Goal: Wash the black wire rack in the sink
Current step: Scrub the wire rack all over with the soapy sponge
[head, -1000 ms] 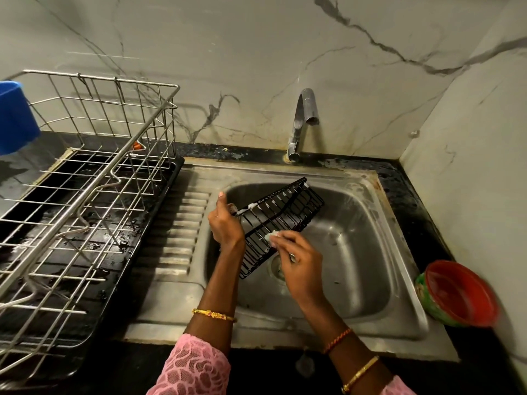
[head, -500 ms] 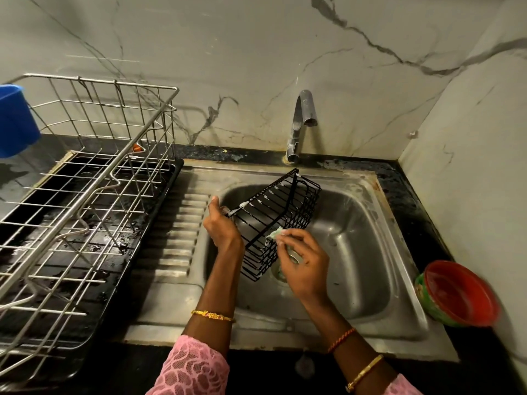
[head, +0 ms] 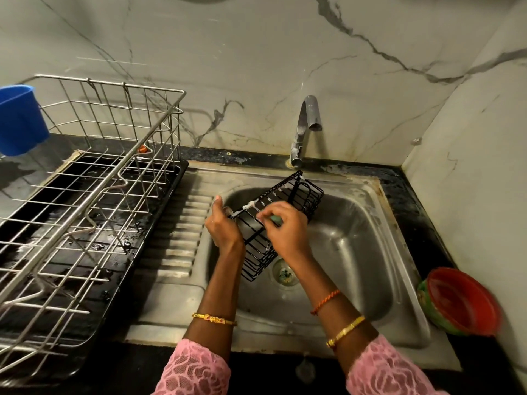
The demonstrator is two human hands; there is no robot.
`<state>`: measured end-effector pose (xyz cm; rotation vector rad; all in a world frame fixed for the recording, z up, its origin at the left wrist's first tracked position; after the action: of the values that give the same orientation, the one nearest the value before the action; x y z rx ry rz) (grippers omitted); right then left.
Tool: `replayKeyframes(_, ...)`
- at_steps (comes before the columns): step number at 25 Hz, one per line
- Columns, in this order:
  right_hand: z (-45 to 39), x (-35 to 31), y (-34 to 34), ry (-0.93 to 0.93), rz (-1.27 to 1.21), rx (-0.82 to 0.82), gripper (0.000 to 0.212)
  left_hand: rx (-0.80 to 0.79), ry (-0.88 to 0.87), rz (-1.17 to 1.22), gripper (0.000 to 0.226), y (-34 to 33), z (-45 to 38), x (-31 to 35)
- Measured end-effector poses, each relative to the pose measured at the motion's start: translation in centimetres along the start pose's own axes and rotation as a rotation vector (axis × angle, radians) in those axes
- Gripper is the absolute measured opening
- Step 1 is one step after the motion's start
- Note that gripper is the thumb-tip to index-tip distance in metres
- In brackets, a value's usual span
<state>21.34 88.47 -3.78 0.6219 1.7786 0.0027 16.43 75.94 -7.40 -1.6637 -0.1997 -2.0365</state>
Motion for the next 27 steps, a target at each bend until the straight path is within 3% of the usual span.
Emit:
replayKeyframes(5, 2.7, 1.5, 2.2, -0.078, -0.018, 0.044, 0.009, -0.033, -0.007, -0.062, 0.039, -0.1, -0.7, -0.7)
replayKeyframes(14, -0.5, 0.3, 0.1, -0.011, 0.000, 0.015, 0.014, -0.024, 0.015, -0.090, 0.043, -0.6, 0.2, -0.6)
replayKeyframes(18, 3.6, 2.6, 2.4, 0.017, -0.007, 0.160, 0.015, 0.044, 0.098, -0.066, 0.028, 0.1, -0.4, -1.0)
replayKeyframes(22, 6.7, 4.3, 2.7, -0.060, -0.083, 0.251, 0.019, 0.033, 0.112, -0.032, 0.027, 0.0, -1.0, -1.4)
replayKeyframes(27, 1.9, 1.0, 3.5, 0.050, -0.176, 0.325, 0.019, -0.032, 0.037, -0.042, 0.034, -0.3, -0.7, -0.6)
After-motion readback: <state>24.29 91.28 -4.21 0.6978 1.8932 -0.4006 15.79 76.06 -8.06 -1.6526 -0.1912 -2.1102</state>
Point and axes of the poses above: each hand's wrist, its own z-axis away from the middle knuckle, its own y-axis out of the back of the hand, x = y × z, the point moved 5 cm from there along -z, towards the middle knuckle, and after that the axes turned 9 degrees about -z, right-handed, at the moved point
